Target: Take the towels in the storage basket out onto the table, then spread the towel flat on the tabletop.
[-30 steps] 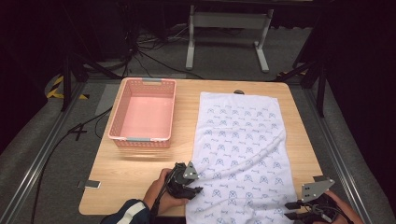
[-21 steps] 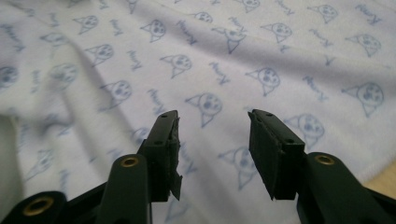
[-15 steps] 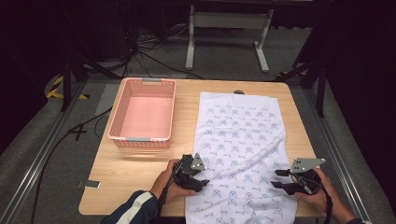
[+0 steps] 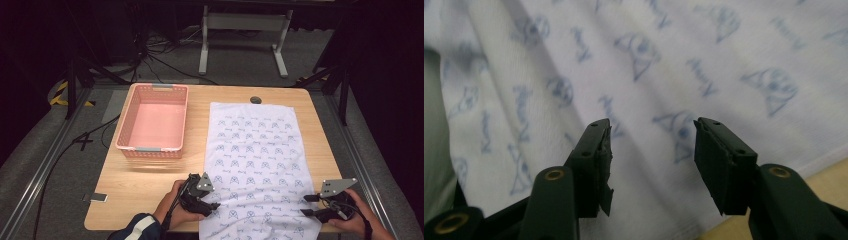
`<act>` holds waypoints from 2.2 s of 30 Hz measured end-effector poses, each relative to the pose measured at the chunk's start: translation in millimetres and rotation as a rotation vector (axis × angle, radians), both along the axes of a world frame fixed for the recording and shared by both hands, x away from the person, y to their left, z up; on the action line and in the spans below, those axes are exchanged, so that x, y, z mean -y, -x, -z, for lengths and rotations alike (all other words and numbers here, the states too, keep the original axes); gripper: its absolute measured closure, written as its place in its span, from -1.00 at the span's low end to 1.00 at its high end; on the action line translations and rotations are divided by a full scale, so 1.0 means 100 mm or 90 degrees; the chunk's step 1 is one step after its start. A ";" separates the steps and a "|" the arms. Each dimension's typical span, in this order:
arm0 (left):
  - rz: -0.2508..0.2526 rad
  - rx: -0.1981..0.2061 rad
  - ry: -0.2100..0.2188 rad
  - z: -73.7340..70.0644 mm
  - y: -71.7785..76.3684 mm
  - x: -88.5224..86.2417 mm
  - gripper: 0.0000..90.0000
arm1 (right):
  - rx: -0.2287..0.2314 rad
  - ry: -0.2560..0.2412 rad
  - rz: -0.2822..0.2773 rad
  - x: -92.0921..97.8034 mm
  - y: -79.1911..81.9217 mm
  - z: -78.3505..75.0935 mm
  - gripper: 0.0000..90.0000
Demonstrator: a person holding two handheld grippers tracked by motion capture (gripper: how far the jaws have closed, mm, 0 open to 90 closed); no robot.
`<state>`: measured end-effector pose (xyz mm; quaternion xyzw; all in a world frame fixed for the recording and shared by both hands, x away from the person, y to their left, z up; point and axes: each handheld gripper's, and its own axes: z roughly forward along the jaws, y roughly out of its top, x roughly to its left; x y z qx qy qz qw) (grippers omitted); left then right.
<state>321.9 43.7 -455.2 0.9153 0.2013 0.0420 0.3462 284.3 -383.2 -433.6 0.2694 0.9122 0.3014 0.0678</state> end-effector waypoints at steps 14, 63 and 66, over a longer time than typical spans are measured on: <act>-0.064 0.089 0.014 -0.01 -0.81 0.45 -0.24 | 0.147 -0.051 0.141 -0.15 -1.30 0.00 0.06; -0.041 0.013 -0.034 0.01 -1.25 0.70 -0.15 | 0.065 -0.008 0.209 0.12 -1.46 0.15 0.07; -0.033 0.005 -0.035 0.00 -1.20 0.68 -0.15 | 0.053 0.010 0.176 0.12 -1.36 0.12 0.02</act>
